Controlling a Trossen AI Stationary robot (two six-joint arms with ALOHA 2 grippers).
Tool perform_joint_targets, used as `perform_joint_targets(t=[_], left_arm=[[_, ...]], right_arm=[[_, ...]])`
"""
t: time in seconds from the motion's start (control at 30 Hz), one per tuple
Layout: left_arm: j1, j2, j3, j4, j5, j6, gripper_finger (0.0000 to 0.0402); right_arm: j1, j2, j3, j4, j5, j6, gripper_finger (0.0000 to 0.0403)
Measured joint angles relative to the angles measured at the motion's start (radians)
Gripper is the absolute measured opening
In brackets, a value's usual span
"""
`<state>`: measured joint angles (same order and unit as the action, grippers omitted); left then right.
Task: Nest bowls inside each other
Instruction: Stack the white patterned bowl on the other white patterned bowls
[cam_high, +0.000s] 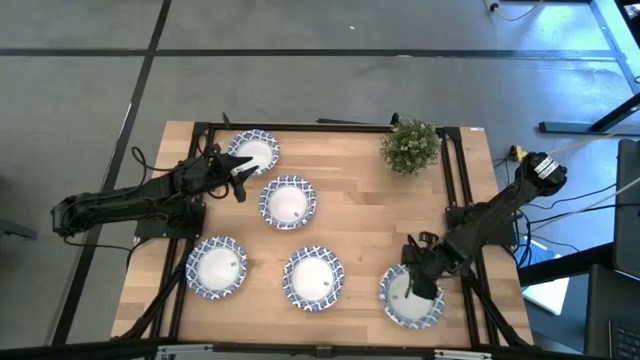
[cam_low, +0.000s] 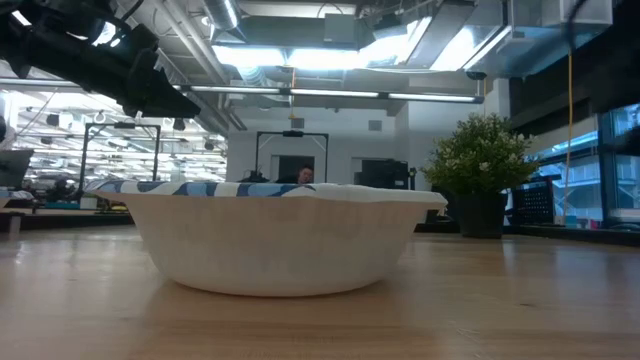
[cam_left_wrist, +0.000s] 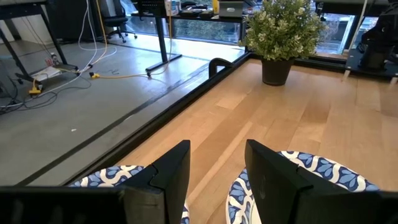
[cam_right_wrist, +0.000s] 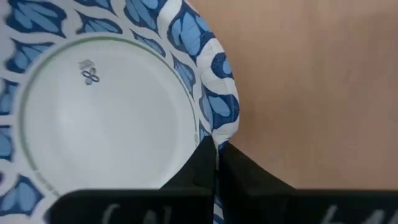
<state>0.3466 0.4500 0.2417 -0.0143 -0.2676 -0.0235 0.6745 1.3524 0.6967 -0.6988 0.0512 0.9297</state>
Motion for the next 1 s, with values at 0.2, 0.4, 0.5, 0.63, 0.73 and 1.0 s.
perform_joint_targets(t=[0.2,0.4,0.5,0.63,0.73,1.0], left_arm=[[0.0,0.0,0.0,0.0,0.0,0.0,0.0149],[0.0,0.0,0.0,0.0,0.0,0.0,0.0149],[0.0,0.0,0.0,0.0,0.0,0.0,0.0149],[0.0,0.0,0.0,0.0,0.0,0.001,0.0149],[0.0,0.0,0.0,0.0,0.0,0.001,0.0149],[0.0,0.0,0.0,0.0,0.0,0.001,0.0149]], right_arm=[[-0.189,0.0,0.073,0.0,0.012,-0.154,0.0005],[-0.368,0.001,0.181,-0.023,0.007,-0.335,0.0005],[-0.452,0.001,0.24,-0.079,-0.036,-0.409,0.0005],[-0.549,0.001,0.323,-0.095,-0.069,-0.491,0.0005],[-0.619,0.001,0.377,-0.079,-0.072,-0.558,0.0005],[-0.778,0.101,0.508,0.033,-0.071,-0.741,0.0005]])
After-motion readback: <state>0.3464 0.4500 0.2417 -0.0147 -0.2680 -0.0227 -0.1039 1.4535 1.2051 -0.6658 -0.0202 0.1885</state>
